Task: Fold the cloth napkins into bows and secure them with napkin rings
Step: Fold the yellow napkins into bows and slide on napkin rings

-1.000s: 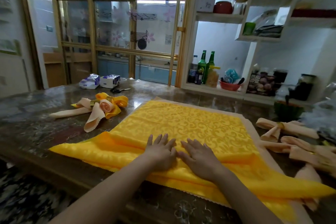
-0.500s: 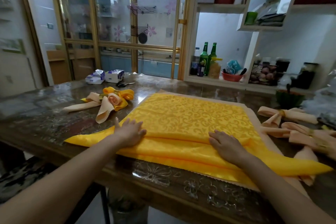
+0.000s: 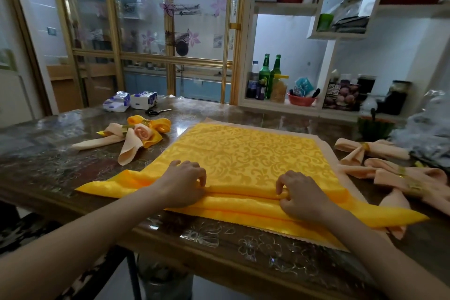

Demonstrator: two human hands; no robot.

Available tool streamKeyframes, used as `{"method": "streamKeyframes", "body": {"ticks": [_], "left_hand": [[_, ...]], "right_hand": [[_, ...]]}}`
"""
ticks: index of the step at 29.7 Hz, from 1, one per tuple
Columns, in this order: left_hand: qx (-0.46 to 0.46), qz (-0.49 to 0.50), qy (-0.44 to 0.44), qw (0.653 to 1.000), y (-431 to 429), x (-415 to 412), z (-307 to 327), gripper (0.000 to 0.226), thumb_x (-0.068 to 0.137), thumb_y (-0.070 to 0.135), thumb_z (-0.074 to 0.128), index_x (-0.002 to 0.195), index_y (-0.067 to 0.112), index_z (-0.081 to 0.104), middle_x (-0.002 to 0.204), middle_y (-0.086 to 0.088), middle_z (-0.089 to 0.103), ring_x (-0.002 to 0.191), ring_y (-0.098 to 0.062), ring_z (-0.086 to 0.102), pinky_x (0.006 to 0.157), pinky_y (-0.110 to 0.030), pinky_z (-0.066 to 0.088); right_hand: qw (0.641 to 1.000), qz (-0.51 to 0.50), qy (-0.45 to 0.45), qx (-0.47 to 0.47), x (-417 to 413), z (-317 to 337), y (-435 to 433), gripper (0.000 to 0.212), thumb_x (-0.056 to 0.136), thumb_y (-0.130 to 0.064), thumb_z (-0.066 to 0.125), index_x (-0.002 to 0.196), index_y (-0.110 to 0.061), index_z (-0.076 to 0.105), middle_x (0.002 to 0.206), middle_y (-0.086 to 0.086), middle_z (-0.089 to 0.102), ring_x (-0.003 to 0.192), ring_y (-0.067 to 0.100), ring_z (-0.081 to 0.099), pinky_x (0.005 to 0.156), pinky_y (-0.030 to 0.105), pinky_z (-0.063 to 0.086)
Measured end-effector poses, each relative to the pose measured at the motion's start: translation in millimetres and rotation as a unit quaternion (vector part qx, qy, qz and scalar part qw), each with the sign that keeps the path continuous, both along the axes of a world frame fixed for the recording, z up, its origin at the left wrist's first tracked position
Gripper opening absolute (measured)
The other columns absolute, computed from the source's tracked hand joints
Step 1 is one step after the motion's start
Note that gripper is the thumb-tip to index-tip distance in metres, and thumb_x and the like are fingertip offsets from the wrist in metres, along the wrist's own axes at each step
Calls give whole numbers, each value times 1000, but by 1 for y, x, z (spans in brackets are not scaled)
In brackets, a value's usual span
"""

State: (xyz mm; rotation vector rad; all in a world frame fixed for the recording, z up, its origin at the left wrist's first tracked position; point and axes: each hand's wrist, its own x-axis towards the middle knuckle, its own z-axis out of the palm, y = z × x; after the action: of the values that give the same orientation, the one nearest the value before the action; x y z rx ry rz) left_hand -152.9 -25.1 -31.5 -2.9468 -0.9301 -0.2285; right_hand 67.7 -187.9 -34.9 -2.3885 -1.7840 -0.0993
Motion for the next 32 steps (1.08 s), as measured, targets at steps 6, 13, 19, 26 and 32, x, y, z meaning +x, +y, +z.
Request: {"method": "streamKeyframes", "body": {"ticks": [6,13,19,26,32], "left_hand": [[-29,78,0,997,-10,30,5,39,98,43,37,110,13,60,126,-7,52,119,-24,45,103,-43,29],[-151,68,61,984,-16,52,-24,51,101,44,12,150,27,12,159,-2,-2,145,-19,-8,113,-51,-13],[-230,47,27,972,-8,45,-22,50,102,43,18,150,27,16,159,-2,-2,146,-18,-6,115,-42,-8],[-178,70,-67,979,-15,27,-4,30,96,32,50,122,19,59,132,-3,53,118,-23,51,97,-35,42],[-42,67,-50,996,-42,17,4,25,92,28,51,114,21,58,125,0,54,116,-18,50,95,-32,37]], "right_hand": [[995,-80,-62,6,-14,9,18,35,98,-37,40,80,-11,55,105,9,58,95,25,55,83,34,39],[995,-21,87,-40,-23,-17,45,47,103,-37,22,146,-20,29,156,3,20,144,19,17,115,36,15],[991,-36,107,-64,1,-28,21,57,99,-51,21,150,-25,21,159,0,7,146,17,5,117,36,4],[993,4,81,84,-9,-11,2,27,95,-28,52,118,-18,62,120,-2,61,112,13,54,96,28,41],[996,20,-26,81,-25,-3,-14,12,92,-23,51,103,-27,53,101,-10,49,109,12,48,91,26,32]]}}
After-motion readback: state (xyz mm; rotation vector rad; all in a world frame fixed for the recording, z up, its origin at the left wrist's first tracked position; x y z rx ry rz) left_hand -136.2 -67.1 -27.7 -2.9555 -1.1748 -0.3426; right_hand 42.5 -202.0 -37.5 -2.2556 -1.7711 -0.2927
